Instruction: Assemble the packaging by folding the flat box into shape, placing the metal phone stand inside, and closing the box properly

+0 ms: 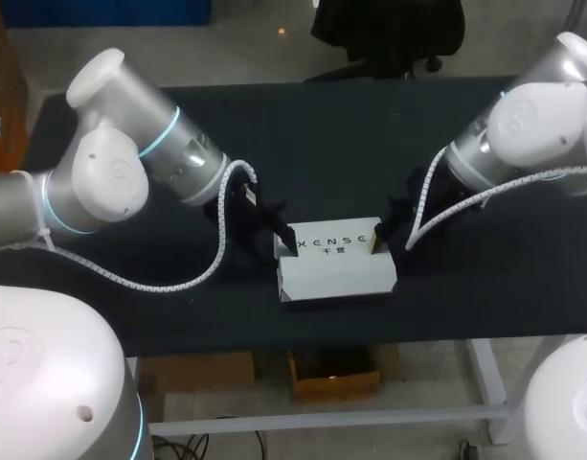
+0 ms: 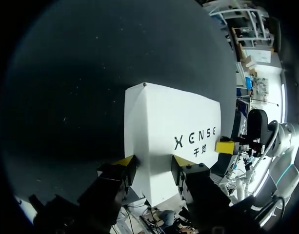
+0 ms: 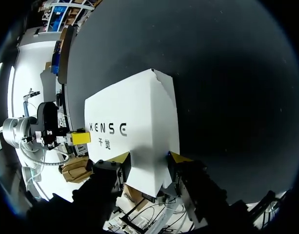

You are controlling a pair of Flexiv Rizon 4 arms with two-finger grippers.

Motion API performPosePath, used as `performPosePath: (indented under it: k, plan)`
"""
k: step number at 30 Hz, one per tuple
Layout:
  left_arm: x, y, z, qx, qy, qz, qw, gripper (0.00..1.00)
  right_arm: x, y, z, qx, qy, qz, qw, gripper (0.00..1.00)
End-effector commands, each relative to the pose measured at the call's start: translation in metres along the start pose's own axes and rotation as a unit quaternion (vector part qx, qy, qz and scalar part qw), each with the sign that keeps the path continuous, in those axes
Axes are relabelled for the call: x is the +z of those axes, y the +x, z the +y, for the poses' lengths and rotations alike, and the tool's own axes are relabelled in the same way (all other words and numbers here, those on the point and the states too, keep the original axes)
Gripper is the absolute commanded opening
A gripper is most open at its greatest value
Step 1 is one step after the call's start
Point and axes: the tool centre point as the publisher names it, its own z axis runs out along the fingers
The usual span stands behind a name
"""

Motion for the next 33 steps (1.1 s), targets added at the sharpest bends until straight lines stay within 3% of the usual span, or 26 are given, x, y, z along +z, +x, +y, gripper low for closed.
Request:
performPosePath:
  k: [1,33]
  plan:
    - [0.002,0.006,0.001,-0.001,-0.001,-0.004,1.000,0.47,0.000,0.004,0.005,0.003,0.011,-0.001,1.000,0.46]
    - [-0.005,0.015,-0.002,-0.026,-0.015,-0.017,0.999,0.48,-0.008,0.015,0.007,0.029,0.044,-0.009,0.999,0.45]
